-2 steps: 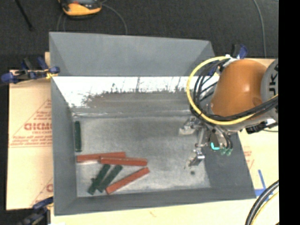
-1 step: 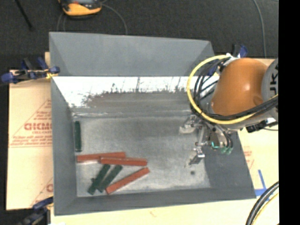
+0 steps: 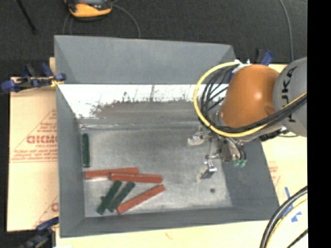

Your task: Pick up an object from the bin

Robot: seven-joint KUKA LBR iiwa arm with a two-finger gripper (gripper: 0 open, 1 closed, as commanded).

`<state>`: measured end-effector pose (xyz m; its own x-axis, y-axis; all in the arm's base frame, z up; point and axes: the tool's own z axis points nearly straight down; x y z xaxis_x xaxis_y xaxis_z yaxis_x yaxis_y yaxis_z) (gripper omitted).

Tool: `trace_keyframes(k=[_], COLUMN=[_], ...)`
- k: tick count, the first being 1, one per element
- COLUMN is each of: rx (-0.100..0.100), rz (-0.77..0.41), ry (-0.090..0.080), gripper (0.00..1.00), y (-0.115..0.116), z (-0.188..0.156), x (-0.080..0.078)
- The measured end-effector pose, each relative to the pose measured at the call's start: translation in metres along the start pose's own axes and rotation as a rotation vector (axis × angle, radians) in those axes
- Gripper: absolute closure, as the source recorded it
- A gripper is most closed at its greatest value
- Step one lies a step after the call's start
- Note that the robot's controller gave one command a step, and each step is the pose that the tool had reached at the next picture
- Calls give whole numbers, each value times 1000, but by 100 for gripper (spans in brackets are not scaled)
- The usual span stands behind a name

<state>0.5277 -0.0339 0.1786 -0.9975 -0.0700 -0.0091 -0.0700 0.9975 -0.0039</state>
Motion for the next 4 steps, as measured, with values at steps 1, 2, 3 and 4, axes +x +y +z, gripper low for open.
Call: trace_keyframes(k=[1,2,3,4], rx=[-1,-1,-1,-3], rz=[-201,-64,-65,-114], ry=[-2,9,9,5], gripper=[0,100,100,100], y=[47,73,73,51], z=[53,97,97,-48], x=[-38,-2,-1,20])
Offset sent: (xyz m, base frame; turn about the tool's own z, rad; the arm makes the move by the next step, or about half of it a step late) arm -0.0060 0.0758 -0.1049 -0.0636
